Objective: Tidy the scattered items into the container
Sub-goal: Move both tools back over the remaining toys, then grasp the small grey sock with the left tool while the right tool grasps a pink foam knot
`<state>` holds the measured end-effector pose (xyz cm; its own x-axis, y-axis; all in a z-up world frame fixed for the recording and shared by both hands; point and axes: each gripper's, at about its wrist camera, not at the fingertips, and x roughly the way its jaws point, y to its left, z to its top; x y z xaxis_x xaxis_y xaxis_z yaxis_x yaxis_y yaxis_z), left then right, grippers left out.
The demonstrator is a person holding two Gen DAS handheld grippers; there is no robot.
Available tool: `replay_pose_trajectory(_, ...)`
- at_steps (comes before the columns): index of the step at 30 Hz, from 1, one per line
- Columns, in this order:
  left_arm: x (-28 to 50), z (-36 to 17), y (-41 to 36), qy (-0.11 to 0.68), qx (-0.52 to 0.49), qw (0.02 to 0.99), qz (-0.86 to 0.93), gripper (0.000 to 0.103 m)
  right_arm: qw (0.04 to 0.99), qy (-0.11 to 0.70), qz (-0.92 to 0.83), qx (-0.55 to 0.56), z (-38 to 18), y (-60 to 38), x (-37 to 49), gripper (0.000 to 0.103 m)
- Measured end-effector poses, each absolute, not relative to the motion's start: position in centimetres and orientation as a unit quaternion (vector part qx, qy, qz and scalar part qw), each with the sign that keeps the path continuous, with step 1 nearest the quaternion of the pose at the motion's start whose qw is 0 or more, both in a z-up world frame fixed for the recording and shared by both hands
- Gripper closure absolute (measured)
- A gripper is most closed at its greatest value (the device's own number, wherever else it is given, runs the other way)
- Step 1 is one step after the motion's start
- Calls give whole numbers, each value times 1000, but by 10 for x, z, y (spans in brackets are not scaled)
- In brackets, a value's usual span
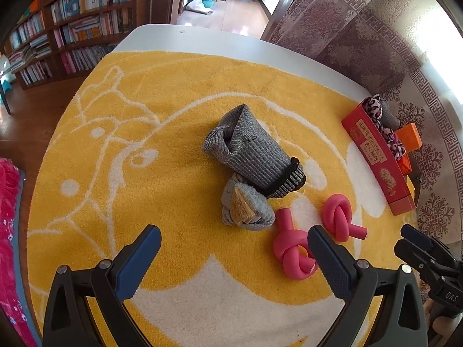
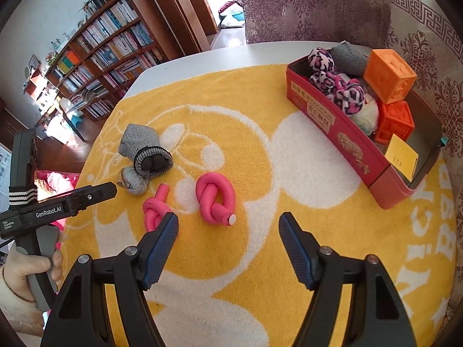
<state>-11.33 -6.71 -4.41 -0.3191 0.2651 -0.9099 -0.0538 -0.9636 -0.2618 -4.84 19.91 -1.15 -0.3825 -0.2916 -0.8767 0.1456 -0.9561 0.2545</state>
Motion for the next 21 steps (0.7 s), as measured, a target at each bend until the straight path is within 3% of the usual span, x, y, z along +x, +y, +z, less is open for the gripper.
replay_pose_trajectory(4,-125,-52,-58,-94,-578,118,802,3,125,-70,-828,543,-14,203,-47,27)
replay_pose_trajectory(7,-134,-59,-53,-85,-583,125,798,22,120,-74,-828,543,-13,207,-47,27)
replay_pose_trajectory(8,-137,-64,-52,-83,-588,127,794,32,118,-75,-828,543,-14,207,-47,27)
replay_pose_trajectory(13,-139,-81,-50,-65,-599,125,788,36,119,-74,-826,546,-17,206,-49,27)
replay_pose_trajectory(15,-137,-81,-50,-60,-594,128,792,57,122,-71,-825,547,-18,204,-51,27)
replay_pose_trajectory(16,-137,-80,-51,-65,-594,131,791,61,123,-70,-825,548,-18,202,-53,27)
replay_pose_trajectory(21,-130,-70,-60,-83,-583,135,797,61,138,-61,-823,547,-22,190,-67,27)
